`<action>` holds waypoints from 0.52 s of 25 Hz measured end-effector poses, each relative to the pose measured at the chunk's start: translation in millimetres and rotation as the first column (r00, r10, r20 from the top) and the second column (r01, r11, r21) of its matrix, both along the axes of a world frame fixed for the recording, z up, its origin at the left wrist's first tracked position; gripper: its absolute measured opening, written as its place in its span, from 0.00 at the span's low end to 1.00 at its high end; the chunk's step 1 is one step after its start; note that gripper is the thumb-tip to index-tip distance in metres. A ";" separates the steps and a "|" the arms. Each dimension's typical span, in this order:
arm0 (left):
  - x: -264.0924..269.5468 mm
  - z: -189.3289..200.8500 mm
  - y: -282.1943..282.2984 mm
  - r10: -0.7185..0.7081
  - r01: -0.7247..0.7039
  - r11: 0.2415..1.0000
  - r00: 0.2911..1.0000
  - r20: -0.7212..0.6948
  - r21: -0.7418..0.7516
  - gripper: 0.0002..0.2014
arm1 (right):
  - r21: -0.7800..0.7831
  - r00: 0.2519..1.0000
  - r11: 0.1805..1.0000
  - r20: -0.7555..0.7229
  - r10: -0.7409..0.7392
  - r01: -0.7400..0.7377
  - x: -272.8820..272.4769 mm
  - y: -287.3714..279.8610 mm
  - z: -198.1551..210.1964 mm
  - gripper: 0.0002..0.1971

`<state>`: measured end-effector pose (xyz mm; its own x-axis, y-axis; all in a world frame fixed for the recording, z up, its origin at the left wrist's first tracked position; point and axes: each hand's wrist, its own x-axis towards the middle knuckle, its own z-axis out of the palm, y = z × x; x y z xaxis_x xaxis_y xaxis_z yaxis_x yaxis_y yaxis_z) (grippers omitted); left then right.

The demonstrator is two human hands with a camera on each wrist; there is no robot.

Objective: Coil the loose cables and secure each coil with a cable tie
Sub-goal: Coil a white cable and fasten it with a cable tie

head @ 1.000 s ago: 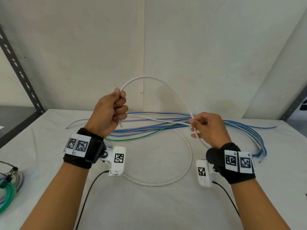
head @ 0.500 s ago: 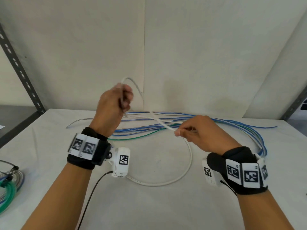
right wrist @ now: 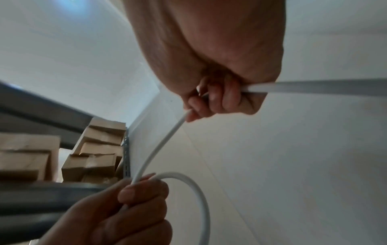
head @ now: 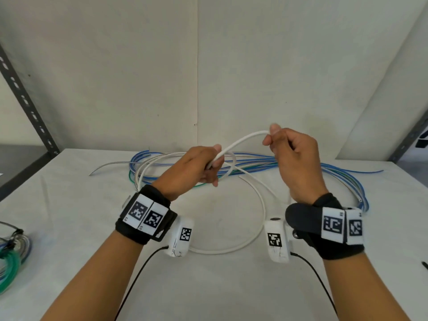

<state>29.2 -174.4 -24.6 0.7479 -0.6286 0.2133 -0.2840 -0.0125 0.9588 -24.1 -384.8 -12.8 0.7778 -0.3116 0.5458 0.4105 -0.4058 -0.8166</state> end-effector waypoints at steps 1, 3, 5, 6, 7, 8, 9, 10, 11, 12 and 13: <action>-1.2 0.6 -2.5 -0.030 0.027 0.998 0.998 -0.061 -0.061 0.22 | 0.088 1.000 0.996 -0.013 -0.011 0.012 5.4 1.3 -4.8 0.20; -1.4 -0.5 -6.0 -0.109 0.082 0.977 0.985 -0.132 -0.196 0.22 | 0.217 0.999 0.976 -0.051 -0.002 0.013 13.0 4.9 -14.3 0.20; -0.9 -1.7 -5.1 -0.168 0.102 0.946 0.966 -0.197 -0.308 0.21 | 0.328 0.996 0.945 -0.086 0.039 -0.008 16.3 8.7 -23.3 0.20; 0.3 -0.8 -3.6 -0.192 0.100 0.930 0.952 -0.237 -0.353 0.21 | 0.367 0.993 0.930 -0.095 0.063 -0.024 17.5 11.1 -26.4 0.20; 1.8 -0.1 -1.3 -0.215 0.096 0.918 0.935 -0.281 -0.384 0.21 | 0.389 0.990 0.920 -0.107 0.088 -0.040 18.1 14.1 -29.2 0.20; 3.3 0.5 -0.2 -0.236 0.091 0.911 0.915 -0.326 -0.403 0.21 | 0.398 0.987 0.916 -0.123 0.106 -0.049 18.3 17.0 -31.0 0.20; 4.5 0.7 0.3 -0.256 0.090 0.906 0.895 -0.367 -0.413 0.21 | 0.406 0.983 0.912 -0.138 0.118 -0.053 18.8 19.4 -32.0 0.20; 5.1 0.1 -0.4 -0.278 0.095 0.903 0.874 -0.399 -0.419 0.21 | 0.419 0.981 0.906 -0.148 0.124 -0.052 18.4 21.8 -32.2 0.20; 5.2 -1.0 -1.9 -0.298 0.106 0.900 0.857 -0.419 -0.423 0.21 | 0.437 0.982 0.898 -0.144 0.125 -0.050 18.0 23.5 -32.0 0.20; 5.1 -2.7 -3.6 -0.310 0.117 0.900 0.849 -0.428 -0.420 0.21 | 0.456 0.985 0.889 -0.126 0.120 -0.050 17.6 24.6 -31.0 0.21; 4.2 -4.5 -6.1 -0.312 0.126 0.905 0.847 -0.430 -0.407 0.22 | 0.474 0.989 0.879 -0.100 0.110 -0.050 17.4 24.4 -30.1 0.21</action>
